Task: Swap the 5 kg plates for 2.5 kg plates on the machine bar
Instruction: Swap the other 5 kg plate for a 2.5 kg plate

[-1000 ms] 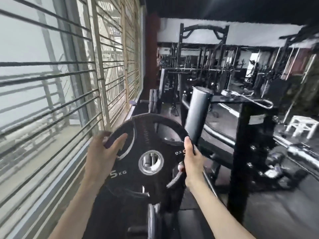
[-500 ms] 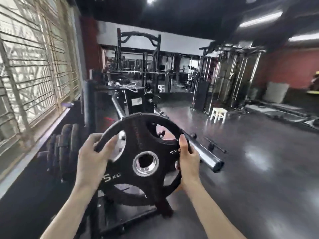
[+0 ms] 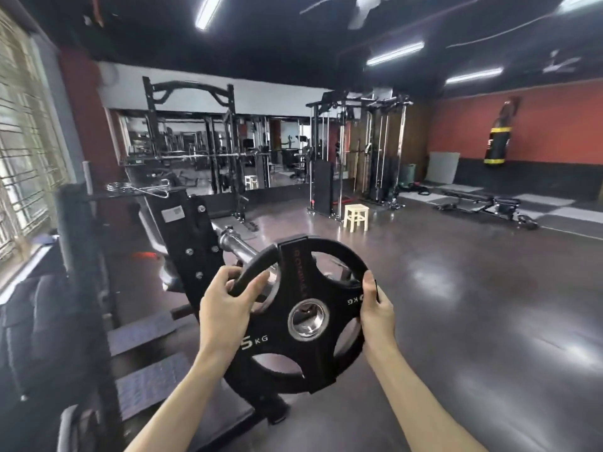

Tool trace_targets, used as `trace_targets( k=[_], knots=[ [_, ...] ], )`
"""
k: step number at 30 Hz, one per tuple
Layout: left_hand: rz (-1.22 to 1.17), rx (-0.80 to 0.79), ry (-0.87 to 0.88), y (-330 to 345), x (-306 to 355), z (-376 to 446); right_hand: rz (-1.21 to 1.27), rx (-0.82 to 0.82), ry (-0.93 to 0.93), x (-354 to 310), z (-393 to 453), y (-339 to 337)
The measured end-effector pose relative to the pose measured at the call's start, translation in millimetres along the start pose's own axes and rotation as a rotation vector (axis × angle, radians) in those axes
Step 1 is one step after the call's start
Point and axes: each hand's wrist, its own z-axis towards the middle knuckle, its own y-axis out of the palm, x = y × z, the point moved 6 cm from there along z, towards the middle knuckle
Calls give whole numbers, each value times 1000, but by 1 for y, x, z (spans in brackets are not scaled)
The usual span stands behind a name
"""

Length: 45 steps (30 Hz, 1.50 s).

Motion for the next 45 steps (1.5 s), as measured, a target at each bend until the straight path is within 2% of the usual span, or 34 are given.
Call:
trace_targets(
  k=[8,14,23,31,38,41,45],
  knots=[
    [98,-51,-47,34,-22,21,81,-7,176,53,40,3],
    [191,-61,-38,49,-37,47,160,4,256,58,60,9],
    [393,6,26,50,-48,59,184,-10,316,97,82,29],
    [628,70,198,55,-32,70,269,-24,471,104,84,59],
    [710,114,234,38,-61,131,242,-238,622,125,117,109],
    [774,113,263,30,-74,168,156,-237,687,135,140,133],
    [842,102,324,24,-87,215,187,-279,732,157,167,177]
  ],
)
